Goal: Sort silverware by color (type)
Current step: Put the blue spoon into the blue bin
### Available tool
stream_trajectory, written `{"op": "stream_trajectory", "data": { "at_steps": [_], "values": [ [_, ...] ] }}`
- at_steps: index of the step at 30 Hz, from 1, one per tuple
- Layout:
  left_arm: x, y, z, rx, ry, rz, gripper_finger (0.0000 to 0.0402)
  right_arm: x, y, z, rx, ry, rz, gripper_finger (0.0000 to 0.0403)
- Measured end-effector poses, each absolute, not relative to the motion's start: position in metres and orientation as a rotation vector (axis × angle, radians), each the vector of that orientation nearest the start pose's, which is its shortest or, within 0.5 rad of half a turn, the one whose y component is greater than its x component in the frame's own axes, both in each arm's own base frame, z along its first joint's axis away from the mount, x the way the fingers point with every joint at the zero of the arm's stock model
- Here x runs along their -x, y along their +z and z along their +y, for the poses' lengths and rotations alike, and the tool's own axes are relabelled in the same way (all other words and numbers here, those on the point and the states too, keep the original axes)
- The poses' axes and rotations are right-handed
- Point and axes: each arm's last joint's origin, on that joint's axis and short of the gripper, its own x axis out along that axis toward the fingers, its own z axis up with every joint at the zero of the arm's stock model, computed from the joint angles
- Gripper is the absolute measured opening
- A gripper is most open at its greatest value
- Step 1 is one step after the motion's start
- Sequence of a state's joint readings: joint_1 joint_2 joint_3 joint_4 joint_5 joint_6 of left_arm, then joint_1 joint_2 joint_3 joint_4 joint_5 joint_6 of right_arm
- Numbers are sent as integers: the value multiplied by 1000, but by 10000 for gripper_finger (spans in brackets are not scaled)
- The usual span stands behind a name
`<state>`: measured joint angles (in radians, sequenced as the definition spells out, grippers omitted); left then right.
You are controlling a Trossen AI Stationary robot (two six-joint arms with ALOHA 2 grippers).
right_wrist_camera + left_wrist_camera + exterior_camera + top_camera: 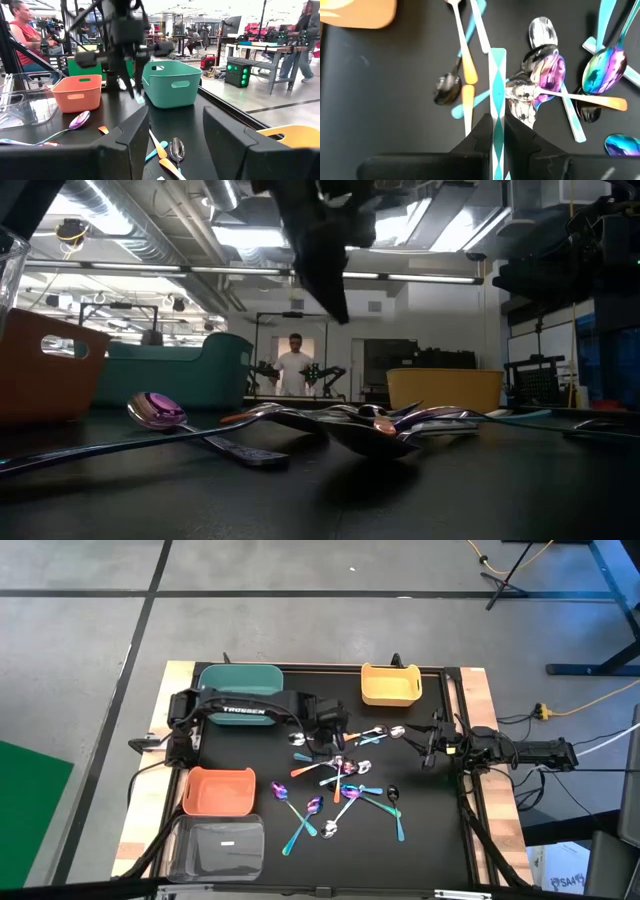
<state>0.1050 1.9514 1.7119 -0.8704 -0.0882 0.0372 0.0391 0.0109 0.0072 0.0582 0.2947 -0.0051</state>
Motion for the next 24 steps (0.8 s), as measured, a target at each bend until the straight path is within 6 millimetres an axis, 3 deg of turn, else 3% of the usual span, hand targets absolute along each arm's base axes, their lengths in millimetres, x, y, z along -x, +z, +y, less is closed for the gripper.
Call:
{"op": "stream_trajectory", "data": {
  "at_steps": [14,24],
  "values": [
    [-397,351,74,6,232,1048,22,-97,171,-5,-4,-256,-53,175],
    [-357,395,101,-10,398,1160,22,-97,171,-5,-4,-256,-53,175]
  ]
}}
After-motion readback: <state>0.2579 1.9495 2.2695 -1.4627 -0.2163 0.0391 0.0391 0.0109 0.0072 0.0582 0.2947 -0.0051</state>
